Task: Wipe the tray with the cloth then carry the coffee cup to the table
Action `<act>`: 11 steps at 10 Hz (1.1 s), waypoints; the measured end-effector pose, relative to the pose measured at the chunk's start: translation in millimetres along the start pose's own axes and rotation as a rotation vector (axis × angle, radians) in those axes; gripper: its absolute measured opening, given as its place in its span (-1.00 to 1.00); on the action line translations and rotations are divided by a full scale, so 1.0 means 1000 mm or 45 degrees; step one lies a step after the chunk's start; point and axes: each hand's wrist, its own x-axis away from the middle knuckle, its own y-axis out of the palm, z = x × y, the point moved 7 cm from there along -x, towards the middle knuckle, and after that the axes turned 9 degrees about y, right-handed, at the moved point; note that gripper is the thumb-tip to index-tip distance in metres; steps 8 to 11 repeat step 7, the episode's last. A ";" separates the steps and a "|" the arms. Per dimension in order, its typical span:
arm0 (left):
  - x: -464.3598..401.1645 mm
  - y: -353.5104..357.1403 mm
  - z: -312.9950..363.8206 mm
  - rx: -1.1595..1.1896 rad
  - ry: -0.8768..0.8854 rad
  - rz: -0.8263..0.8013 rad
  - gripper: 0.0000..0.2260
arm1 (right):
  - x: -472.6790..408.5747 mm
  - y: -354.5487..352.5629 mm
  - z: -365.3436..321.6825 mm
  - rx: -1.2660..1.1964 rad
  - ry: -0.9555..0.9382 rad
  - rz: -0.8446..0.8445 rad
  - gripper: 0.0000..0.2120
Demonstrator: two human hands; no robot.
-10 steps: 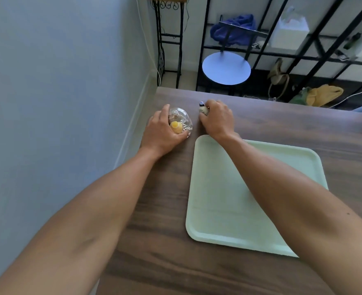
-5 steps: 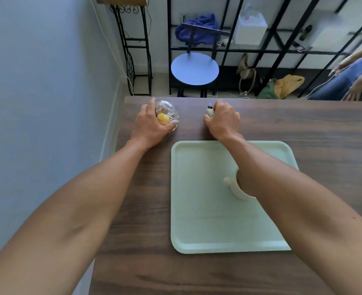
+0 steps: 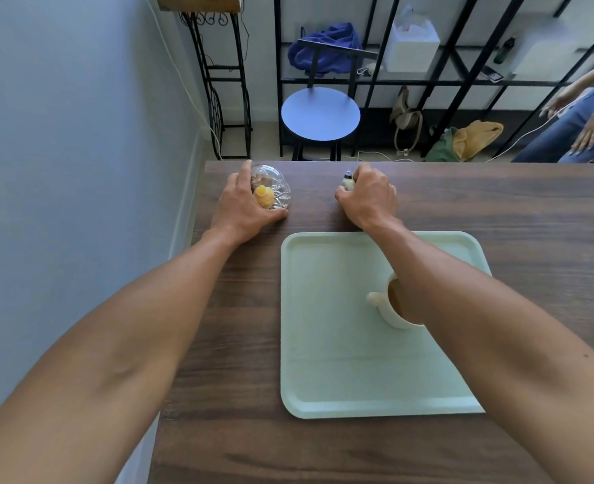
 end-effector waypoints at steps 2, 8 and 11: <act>-0.003 -0.001 -0.001 0.002 -0.002 0.013 0.05 | 0.001 -0.003 0.000 -0.015 0.013 -0.002 -0.70; 0.000 -0.023 0.030 -0.314 0.144 0.104 0.00 | 0.011 -0.031 0.004 -0.066 0.039 0.010 -0.39; 0.000 -0.023 0.030 -0.314 0.144 0.104 0.00 | 0.011 -0.031 0.004 -0.066 0.039 0.010 -0.39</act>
